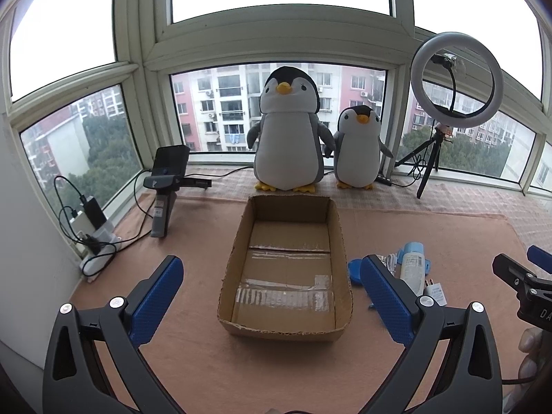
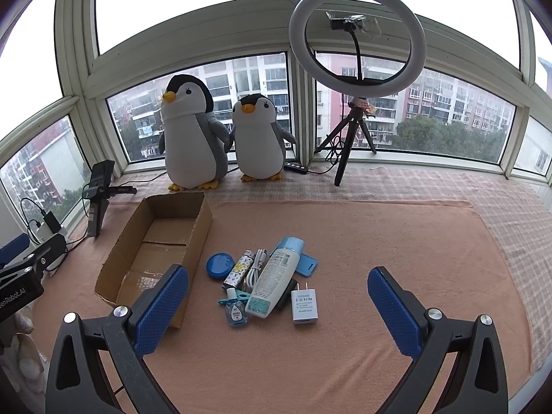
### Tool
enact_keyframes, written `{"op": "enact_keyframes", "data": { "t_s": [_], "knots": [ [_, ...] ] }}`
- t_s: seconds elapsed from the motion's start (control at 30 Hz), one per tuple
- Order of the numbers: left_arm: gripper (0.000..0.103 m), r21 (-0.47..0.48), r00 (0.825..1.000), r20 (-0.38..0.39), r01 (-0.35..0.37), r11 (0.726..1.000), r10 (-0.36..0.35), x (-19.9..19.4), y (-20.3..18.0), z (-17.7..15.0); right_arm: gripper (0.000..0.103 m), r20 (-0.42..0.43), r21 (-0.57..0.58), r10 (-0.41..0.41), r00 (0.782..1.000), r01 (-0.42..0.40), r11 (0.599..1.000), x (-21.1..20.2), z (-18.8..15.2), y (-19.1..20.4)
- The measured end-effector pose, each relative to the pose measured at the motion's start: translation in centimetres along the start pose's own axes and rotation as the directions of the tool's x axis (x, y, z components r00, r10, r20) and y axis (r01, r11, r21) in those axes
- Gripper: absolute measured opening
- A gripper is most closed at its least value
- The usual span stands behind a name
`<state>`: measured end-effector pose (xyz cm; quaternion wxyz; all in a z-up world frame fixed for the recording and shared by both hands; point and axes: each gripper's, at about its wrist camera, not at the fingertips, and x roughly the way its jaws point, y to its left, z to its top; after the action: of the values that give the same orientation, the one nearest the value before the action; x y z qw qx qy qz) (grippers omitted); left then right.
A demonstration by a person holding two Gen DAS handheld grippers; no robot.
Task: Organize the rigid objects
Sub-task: 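Move the right tool toward the pile of small items beside the box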
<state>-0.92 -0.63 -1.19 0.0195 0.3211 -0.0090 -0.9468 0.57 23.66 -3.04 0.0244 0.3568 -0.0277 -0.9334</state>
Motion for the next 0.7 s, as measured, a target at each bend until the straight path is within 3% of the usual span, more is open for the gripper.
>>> {"op": "enact_keyframes", "data": {
  "t_s": [0.37,0.7],
  "knots": [
    [0.102,-0.017,0.997,-0.062,-0.046,0.999,0.045,2.4,1.9,-1.2,0.103,-0.034,0.019,-0.006,0.999,0.006,1.000,1.5,-0.6,-1.0],
    [0.102,-0.060,0.977,-0.180,-0.129,0.990,0.117,5.9,6.1,-3.8,0.103,-0.050,0.041,-0.018,0.999,0.020,0.999,2.7,-1.1,-2.7]
  ]
}}
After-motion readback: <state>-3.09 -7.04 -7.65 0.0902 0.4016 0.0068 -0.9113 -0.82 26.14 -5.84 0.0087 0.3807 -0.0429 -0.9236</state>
